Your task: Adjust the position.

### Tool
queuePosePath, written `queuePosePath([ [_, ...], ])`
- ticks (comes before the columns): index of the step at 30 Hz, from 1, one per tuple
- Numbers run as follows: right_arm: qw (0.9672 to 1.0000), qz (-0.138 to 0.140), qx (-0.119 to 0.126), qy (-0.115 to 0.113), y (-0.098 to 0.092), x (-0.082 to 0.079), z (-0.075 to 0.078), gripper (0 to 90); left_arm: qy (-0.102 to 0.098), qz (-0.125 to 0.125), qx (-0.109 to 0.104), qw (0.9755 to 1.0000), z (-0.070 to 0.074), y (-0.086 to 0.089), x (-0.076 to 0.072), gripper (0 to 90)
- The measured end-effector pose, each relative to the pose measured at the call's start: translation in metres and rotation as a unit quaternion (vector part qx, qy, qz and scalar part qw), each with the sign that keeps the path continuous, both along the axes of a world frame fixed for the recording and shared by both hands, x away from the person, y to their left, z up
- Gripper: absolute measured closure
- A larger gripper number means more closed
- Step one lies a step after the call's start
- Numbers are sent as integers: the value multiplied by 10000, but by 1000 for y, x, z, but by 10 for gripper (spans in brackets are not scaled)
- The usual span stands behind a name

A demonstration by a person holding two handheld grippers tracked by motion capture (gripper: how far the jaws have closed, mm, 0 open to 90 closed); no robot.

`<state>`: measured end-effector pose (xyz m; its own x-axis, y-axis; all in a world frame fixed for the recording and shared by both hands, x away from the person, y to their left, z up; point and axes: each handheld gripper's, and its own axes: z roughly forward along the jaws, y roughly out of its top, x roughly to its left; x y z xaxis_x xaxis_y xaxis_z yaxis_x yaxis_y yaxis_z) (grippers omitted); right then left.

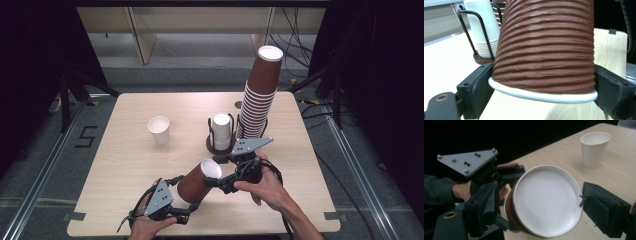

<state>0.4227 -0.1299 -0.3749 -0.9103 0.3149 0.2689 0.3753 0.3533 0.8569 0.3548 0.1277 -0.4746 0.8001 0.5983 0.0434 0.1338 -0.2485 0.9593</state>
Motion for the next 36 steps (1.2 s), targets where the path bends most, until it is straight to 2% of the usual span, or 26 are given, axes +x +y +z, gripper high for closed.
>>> queuePosePath([
  [3,9999,87,-135,-7,1,2,-3,175,-64,-120,103,9999,-1,-2,-1,118],
  [4,9999,82,-119,26,2,2,-4,193,-61,-156,98,9998,-1,-3,-1,118],
  [5,9998,101,-166,35,2,2,-6,217,-40,-156,185,9997,0,-3,-2,117],
  [7,9996,109,-173,178,3,2,-8,230,-68,-176,224,9996,-1,-4,-2,108],
  [9,9997,171,-121,139,4,3,-9,238,-66,-180,104,9998,-3,-3,-1,85],
  [10,9997,115,-113,201,4,3,-8,241,-90,-196,38,9998,-3,-3,-1,69],
  [12,9997,123,0,226,3,4,-7,246,-180,-160,-193,9995,-3,-4,-1,43],
  [13,9996,83,73,267,2,4,-6,248,-213,-106,-344,9991,-2,-4,-1,37],
  [16,9986,77,339,389,-1,5,-4,250,-301,-110,-613,9976,-1,-3,-2,32],
  [17,9986,97,394,351,-2,6,-4,251,-339,-93,-593,9976,-1,-3,-3,28],
  [20,9970,179,578,481,0,7,-5,251,-342,-65,-617,9975,0,-4,-4,31],
  [21,9972,103,482,568,-1,4,-4,251,-342,-69,-638,9974,0,-4,-4,36],
  [22,9975,135,495,485,0,5,-5,251,-329,-84,-622,9975,0,-3,-3,41],
  [24,9971,158,545,507,0,6,-6,250,-345,-153,-690,9969,0,-2,-2,59],
  [25,9970,151,547,519,-1,7,-6,248,-313,-119,-543,9980,2,-1,-3,68],
  [28,9973,174,514,497,-2,8,-8,243,-288,-158,-453,9984,3,0,-2,91],
  [30,9980,208,447,395,-2,8,-8,234,-266,-205,-346,9988,4,0,-2,100],
  [31,9987,296,297,288,-1,7,-7,224,-284,-274,-376,9985,3,-1,-1,103],
  [32,9991,325,164,207,-2,6,-6,211,-183,-260,-217,9993,3,0,-2,106],
  [33,9996,297,-14,6,-2,5,-4,197,-196,-268,-130,9994,3,1,-1,108],
  [34,9994,308,-143,-47,-2,4,-3,191,-191,-292,-73,9994,3,0,-1,109],
  [36,9977,448,-377,-339,-3,3,0,182,-164,-341,85,9992,3,0,-1,110],
])
